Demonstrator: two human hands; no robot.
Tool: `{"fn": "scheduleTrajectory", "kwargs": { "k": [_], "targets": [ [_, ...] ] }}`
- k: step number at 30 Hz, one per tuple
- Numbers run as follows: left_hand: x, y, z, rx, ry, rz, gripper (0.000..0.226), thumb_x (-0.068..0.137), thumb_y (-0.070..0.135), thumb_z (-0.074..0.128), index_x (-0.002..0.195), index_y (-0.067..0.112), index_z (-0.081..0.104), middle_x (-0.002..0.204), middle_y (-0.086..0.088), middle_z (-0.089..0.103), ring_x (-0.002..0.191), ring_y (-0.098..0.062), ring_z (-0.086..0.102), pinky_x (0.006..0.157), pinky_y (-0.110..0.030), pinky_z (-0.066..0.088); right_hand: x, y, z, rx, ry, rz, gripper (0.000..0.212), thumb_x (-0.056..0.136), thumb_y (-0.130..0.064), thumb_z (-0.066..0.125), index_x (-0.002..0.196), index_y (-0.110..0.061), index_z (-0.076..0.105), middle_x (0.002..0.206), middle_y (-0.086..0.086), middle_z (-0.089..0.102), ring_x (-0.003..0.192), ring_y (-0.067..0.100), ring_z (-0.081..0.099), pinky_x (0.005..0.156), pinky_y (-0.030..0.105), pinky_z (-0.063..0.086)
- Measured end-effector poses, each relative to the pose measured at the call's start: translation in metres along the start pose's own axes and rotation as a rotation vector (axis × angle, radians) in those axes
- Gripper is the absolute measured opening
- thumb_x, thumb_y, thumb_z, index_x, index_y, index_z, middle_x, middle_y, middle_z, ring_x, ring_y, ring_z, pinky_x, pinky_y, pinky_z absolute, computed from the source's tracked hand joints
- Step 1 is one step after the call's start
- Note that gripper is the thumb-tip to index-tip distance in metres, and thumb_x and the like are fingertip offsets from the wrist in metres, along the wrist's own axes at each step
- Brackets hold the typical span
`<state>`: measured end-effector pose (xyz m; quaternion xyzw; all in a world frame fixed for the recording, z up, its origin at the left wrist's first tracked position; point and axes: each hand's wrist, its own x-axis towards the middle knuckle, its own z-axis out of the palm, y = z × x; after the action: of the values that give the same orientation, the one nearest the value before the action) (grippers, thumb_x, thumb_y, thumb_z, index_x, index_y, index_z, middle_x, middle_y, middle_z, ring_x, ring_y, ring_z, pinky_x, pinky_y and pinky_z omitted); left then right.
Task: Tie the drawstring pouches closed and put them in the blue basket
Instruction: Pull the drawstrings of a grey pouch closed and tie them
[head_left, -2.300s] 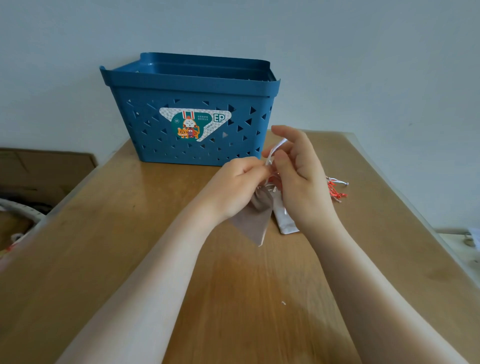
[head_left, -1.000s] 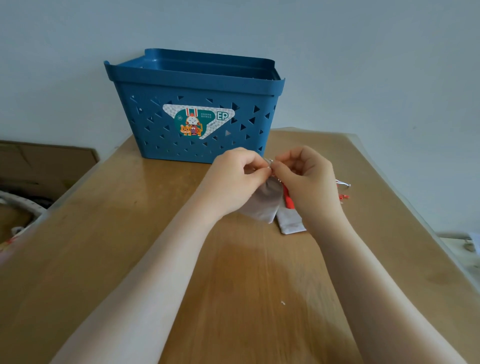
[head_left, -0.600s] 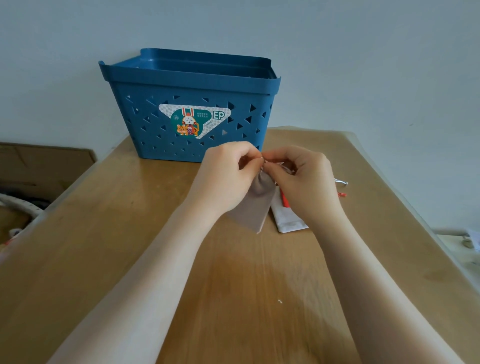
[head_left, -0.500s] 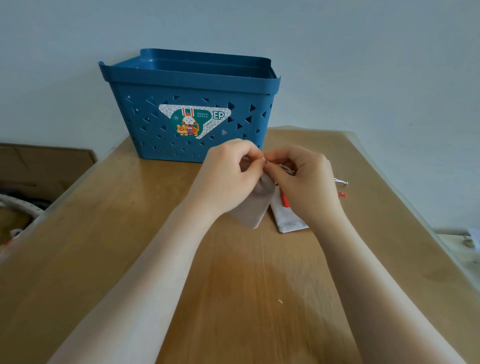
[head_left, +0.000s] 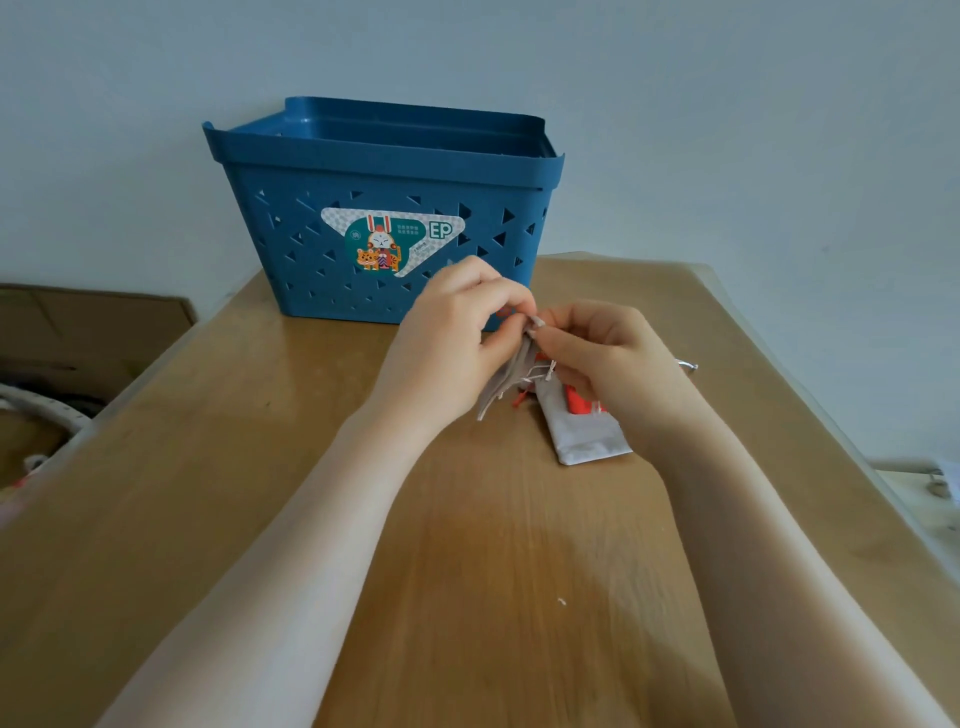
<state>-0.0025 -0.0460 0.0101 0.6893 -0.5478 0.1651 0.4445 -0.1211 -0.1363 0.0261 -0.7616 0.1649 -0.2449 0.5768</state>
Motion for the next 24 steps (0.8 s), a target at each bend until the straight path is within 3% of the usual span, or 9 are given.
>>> {"fn": "scheduleTrajectory", "kwargs": {
  "k": [3, 5, 7, 10, 12, 16, 22, 24],
  "targets": [
    [-0.002, 0.006, 0.004, -0.056, -0.001, -0.005, 0.012, 0.085, 0.010, 0.055, 0.089, 0.009, 0.066, 0.083, -0.001, 0.057, 0.072, -0.014, 0.057, 0.067, -0.029, 0.048, 0.003, 0.007, -0.009, 0.136, -0.042, 0.099, 0.016, 0.094, -0.008, 0.050, 0.082, -0.006, 0.060, 0.051, -0.003, 0.039, 0.043, 0.007, 0.025, 0.049, 0.027, 0.013],
    [-0.003, 0.007, 0.006, -0.068, 0.020, -0.024, 0.008, 0.086, 0.009, 0.057, 0.093, 0.009, 0.062, 0.079, -0.002, 0.057, 0.067, -0.017, 0.058, 0.064, -0.033, 0.048, 0.005, 0.011, -0.009, 0.297, -0.076, 0.161, 0.014, 0.093, -0.010, 0.049, 0.085, -0.007, 0.059, 0.054, -0.005, 0.040, 0.046, 0.006, 0.023, 0.051, 0.026, 0.012],
    [-0.003, 0.007, 0.005, -0.081, 0.030, -0.024, 0.008, 0.087, 0.007, 0.058, 0.095, 0.009, 0.061, 0.078, -0.002, 0.058, 0.064, -0.016, 0.057, 0.062, -0.029, 0.047, 0.007, 0.015, -0.006, 0.477, -0.118, 0.198, 0.009, 0.089, -0.011, 0.051, 0.082, -0.010, 0.056, 0.057, -0.007, 0.040, 0.046, 0.004, 0.026, 0.046, 0.020, 0.012],
    [-0.001, 0.007, 0.004, -0.057, 0.005, 0.036, 0.014, 0.090, 0.011, 0.053, 0.092, 0.005, 0.066, 0.087, -0.004, 0.063, 0.077, -0.009, 0.055, 0.069, -0.014, 0.041, 0.010, 0.019, -0.006, 0.626, -0.102, 0.198, 0.004, 0.085, -0.014, 0.051, 0.082, -0.013, 0.055, 0.060, -0.007, 0.038, 0.048, 0.003, 0.029, 0.046, 0.017, 0.014],
    [-0.001, 0.010, 0.006, -0.083, 0.000, 0.051, 0.019, 0.090, 0.016, 0.053, 0.093, 0.004, 0.067, 0.091, -0.006, 0.064, 0.081, -0.008, 0.056, 0.072, -0.014, 0.043, 0.010, 0.020, -0.009, 0.621, -0.072, 0.166, 0.008, 0.086, -0.014, 0.048, 0.083, -0.012, 0.055, 0.059, -0.008, 0.040, 0.049, 0.004, 0.030, 0.048, 0.019, 0.014],
    [-0.003, 0.019, 0.012, -0.153, 0.066, 0.002, 0.021, 0.082, 0.021, 0.062, 0.092, 0.004, 0.067, 0.089, -0.006, 0.064, 0.079, -0.019, 0.064, 0.072, -0.033, 0.050, 0.009, 0.020, -0.011, 0.568, -0.071, 0.075, 0.014, 0.079, -0.020, 0.053, 0.085, -0.008, 0.057, 0.062, -0.006, 0.046, 0.050, 0.003, 0.032, 0.052, 0.021, 0.015],
    [-0.003, 0.019, 0.008, -0.153, 0.083, 0.044, 0.019, 0.085, 0.022, 0.063, 0.090, 0.003, 0.063, 0.085, -0.005, 0.065, 0.077, -0.019, 0.065, 0.067, -0.036, 0.051, 0.008, 0.021, -0.010, 0.558, -0.089, 0.028, 0.016, 0.082, -0.020, 0.054, 0.074, -0.014, 0.065, 0.055, -0.008, 0.034, 0.051, 0.005, 0.026, 0.052, 0.022, 0.014],
    [-0.004, 0.019, 0.005, -0.189, 0.070, 0.051, 0.013, 0.086, 0.021, 0.062, 0.094, 0.012, 0.057, 0.087, -0.001, 0.064, 0.081, -0.016, 0.065, 0.070, -0.035, 0.053, 0.008, 0.019, -0.010, 0.560, -0.096, 0.034, 0.020, 0.085, -0.019, 0.055, 0.070, -0.017, 0.068, 0.057, -0.006, 0.032, 0.052, 0.006, 0.024, 0.052, 0.023, 0.014]
  ]
}}
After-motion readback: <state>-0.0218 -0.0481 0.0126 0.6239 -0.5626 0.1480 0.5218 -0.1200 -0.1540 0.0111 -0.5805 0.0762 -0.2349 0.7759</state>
